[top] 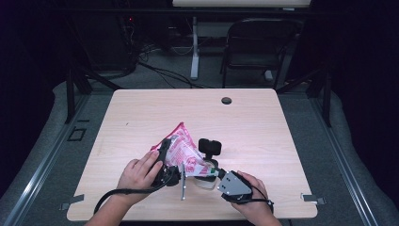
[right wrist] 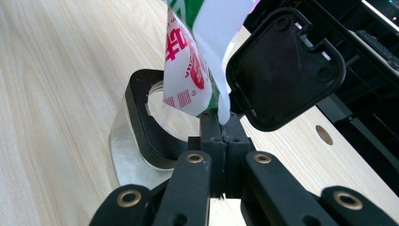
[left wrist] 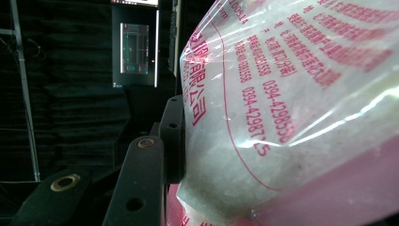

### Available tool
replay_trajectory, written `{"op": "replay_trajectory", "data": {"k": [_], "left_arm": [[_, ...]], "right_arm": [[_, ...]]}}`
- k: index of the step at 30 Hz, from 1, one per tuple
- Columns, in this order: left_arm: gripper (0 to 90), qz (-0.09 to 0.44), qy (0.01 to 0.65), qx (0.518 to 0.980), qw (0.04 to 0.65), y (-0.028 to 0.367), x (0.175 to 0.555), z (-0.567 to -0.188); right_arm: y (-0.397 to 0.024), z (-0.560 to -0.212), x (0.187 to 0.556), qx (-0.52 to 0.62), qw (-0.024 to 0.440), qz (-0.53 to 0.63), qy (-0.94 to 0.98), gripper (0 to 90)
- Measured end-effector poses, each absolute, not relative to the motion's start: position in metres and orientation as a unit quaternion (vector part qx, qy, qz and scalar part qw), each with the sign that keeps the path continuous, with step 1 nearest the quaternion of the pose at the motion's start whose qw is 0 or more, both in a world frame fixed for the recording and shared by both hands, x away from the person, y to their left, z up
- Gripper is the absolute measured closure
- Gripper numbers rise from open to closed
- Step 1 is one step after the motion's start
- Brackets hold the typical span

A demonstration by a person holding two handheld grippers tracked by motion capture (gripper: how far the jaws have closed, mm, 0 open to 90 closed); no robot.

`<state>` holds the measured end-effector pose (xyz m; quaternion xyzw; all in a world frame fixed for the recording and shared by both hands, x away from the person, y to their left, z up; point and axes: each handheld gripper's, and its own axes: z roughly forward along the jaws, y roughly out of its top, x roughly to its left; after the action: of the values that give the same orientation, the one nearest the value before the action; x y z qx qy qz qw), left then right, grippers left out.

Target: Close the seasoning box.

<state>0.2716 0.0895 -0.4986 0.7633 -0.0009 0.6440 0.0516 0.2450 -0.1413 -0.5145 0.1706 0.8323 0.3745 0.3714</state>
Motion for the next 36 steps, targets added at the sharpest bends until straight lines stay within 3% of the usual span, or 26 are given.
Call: {"op": "replay_trajectory", "data": {"k": [36], "left_arm": [[66.2,0.646,-0.008,0.762,0.049,0.0863,0.2697,-0.4974]], "right_arm": [[-0.1432,-0.5141,0.2457,0.175,0.372,0.375,0.831,90.0]]}}
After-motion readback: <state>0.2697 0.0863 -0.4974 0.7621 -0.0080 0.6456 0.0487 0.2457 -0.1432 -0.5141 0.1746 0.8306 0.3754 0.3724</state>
